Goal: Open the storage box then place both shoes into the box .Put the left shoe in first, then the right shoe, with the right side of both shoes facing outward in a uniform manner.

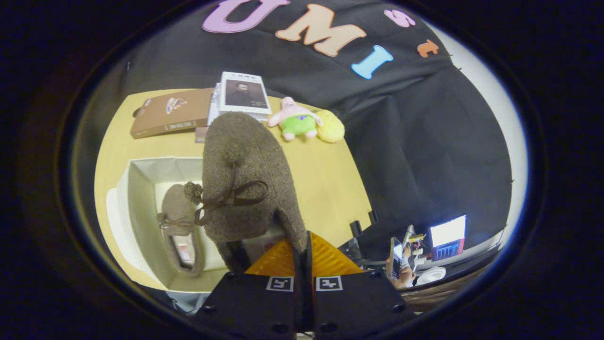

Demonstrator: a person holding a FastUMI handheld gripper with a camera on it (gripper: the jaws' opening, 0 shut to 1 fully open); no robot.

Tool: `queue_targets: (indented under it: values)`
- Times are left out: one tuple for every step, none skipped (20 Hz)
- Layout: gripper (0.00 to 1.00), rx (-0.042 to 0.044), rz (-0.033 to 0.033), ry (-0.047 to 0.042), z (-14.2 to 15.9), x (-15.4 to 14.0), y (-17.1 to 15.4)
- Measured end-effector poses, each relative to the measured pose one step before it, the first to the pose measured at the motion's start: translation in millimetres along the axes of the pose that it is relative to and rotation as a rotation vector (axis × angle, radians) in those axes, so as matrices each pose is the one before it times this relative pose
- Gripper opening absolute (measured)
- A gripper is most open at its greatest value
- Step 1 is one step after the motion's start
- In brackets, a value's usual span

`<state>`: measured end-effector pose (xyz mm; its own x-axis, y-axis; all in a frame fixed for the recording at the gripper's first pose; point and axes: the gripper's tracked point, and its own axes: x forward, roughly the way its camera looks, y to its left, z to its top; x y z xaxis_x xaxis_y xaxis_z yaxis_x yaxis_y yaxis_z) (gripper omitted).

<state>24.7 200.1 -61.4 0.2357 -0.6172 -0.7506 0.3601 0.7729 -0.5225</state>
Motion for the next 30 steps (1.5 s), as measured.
queue_targets:
  values:
    - [0.03,-0.01674,0.01256,0.00180,-2.06,-1.06,11.69]
    - [0.03,-0.01048,0.01100,0.00623,-1.66,2.13,10.29]
    - [0.03,-0.00677,0.01327,0.00789,-2.60,1.42,11.34]
    - [0.03,-0.00622,0.01293,0.01051,-3.42,2.05,10.64]
    - [0.03,-0.00268,0.00691,0.00926,-2.88,2.63,9.44]
    - [0.03,-0.00169,0.00398,0.01193,-3.05,3.80,7.34]
    - [0.03,-0.00182,0.00270,0.01567,-3.45,3.67,7.79]
    - [0.03,-0.00350,0.00488,0.01736,-4.88,5.43,7.15]
    - [0.03,-0.00226,0.00421,0.01663,-4.25,5.52,5.74]
    - [0.03,0.00337,0.00605,0.01694,-3.73,6.92,5.48]
    - [0.03,0.00248,0.00969,0.01419,-3.24,7.08,5.55]
    - [0.03,0.00347,0.01027,0.01360,-2.66,8.85,4.85]
    - [0.03,0.00129,0.01793,0.01014,-1.96,8.63,5.57]
    - [0.03,-0.00365,0.01773,0.00974,-2.34,9.23,5.69]
    - [0.03,-0.00570,0.01532,0.00927,-1.57,7.82,3.68]
    - [0.03,-0.00768,0.00887,0.01062,-1.96,7.67,1.22]
    - [0.03,-0.01062,0.00712,0.01057,-2.15,5.61,-0.23]
    - [0.03,-0.01040,0.01732,0.01211,-2.34,6.16,1.87]
    - [0.03,-0.00225,0.01964,0.00571,-0.48,3.59,1.61]
    - [0.04,0.00013,0.02114,0.00313,-0.34,4.14,-0.24]
    - [0.04,0.00543,0.01472,-0.00331,-0.97,2.57,-1.46]
    - [0.06,0.00080,0.00887,-0.00373,-0.31,1.47,-3.95]
    - [0.08,0.00805,0.02230,-0.00593,0.33,-1.61,-1.99]
    - [0.21,0.01997,0.04739,-0.01133,1.10,0.46,4.49]
    - [0.34,0.02309,0.06084,-0.01355,0.26,-1.06,6.77]
    - [0.47,0.02387,0.07416,-0.01428,2.16,-0.97,9.75]
    - [0.60,0.02162,0.07043,-0.01580,2.44,-3.22,10.04]
    - [0.73,-0.00234,0.06408,-0.00699,-1.33,-7.13,8.40]
    - [0.86,-0.01631,0.02602,-0.01899,-0.90,-4.42,1.65]
    - [0.99,-0.02313,0.00232,-0.00873,1.35,-6.42,-5.12]
